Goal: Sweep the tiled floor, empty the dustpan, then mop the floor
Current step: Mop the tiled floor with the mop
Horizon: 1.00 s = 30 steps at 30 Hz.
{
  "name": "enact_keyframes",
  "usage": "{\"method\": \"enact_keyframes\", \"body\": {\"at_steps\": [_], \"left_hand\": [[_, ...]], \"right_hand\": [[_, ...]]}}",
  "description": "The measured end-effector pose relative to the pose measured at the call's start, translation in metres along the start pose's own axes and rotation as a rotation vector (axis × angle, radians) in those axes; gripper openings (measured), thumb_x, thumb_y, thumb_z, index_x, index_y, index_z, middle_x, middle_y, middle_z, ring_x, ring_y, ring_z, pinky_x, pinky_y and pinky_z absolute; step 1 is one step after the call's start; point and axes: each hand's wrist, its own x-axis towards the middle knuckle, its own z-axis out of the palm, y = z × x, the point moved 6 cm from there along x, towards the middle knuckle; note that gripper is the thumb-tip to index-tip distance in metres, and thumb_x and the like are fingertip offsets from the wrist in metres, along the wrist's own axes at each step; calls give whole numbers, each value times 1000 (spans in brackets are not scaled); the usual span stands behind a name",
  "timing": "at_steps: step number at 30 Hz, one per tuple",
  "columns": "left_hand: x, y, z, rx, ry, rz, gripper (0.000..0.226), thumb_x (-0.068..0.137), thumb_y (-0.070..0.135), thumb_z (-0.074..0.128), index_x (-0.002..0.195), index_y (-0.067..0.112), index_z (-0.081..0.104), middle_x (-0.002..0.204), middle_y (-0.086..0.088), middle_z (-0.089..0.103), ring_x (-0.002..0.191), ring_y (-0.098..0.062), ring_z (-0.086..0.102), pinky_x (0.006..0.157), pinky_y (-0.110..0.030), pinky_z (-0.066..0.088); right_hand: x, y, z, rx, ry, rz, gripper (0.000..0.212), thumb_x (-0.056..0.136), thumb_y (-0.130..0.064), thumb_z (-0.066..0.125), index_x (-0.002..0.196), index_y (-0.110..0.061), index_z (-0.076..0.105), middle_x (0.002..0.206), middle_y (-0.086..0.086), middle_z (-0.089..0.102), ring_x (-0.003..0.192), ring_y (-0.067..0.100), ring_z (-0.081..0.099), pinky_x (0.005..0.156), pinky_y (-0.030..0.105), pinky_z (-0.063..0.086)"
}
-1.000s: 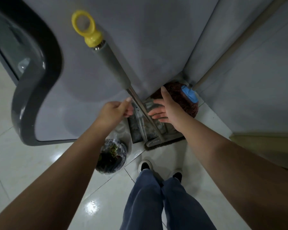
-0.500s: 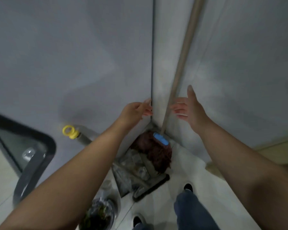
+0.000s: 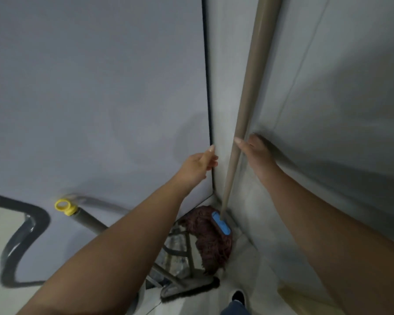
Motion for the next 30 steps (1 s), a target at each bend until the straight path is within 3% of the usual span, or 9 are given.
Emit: {"method": "enact_keyframes", "body": {"at_steps": [2,6,10,13,16,20,22,28,30], "left_hand": [[-3,-8,0,22,20,-24,44,96,46,37,105,11,63,100,-2,63,95,-14,54,70,-18,44],[-2,-18,-9,30,54,-62,48,96,46,36,111,9,63,104,-3,64,97,-15,55,71,-18,43],[-1,-24,-15,-43,72,-74,38,95,48,39,101,19,63,98,3,64,97,-15,57,70,-19,46],[-3,-32,-17,-82,32,-77,31,92,50,42,96,28,63,100,7,64,101,-16,58,75,-22,48],[-10,-33,-13,-172,-15,-104,32,93,50,41,107,29,60,113,4,61,106,-18,58,87,-28,48],[-24,-22,5,-307,-150,-154,39,94,48,38,128,31,47,122,5,49,103,-19,54,80,-26,50],[-31,-9,15,-361,-205,-155,44,94,48,39,136,32,40,123,8,44,106,-17,50,84,-31,50],[-64,44,27,-299,-252,108,21,97,39,39,97,29,57,98,4,55,97,-6,49,89,-42,47],[-78,61,30,-351,-269,163,22,97,36,40,88,26,58,88,0,52,89,-5,50,87,-46,49]], "right_hand": [[10,-3,6,7,-56,-20,42,87,-36,60,120,-11,57,114,2,61,117,22,52,95,30,40],[27,-12,13,-29,-62,-78,29,88,-28,62,110,-10,64,83,-4,60,85,14,55,67,20,42],[31,-17,16,-81,-25,-131,29,83,-26,68,89,2,68,63,4,56,61,13,52,58,15,42],[11,-13,14,-103,63,-192,38,74,-44,65,73,-6,67,59,-1,53,59,9,50,61,25,39],[-13,-34,7,-16,149,-269,34,63,-56,60,65,-23,66,47,-11,49,46,-2,44,53,19,38],[-46,-97,-5,98,189,-412,32,63,-57,59,48,-29,63,42,-12,42,43,-2,39,44,9,32],[-63,-125,-11,147,230,-482,40,61,-58,60,50,-20,64,50,-7,47,48,0,43,47,11,34],[-134,-187,-20,387,252,-701,67,60,-50,67,68,15,57,62,12,49,63,21,50,63,31,44],[-149,-204,-27,405,236,-705,57,62,-48,68,62,9,60,58,7,51,61,21,52,66,34,48]]}}
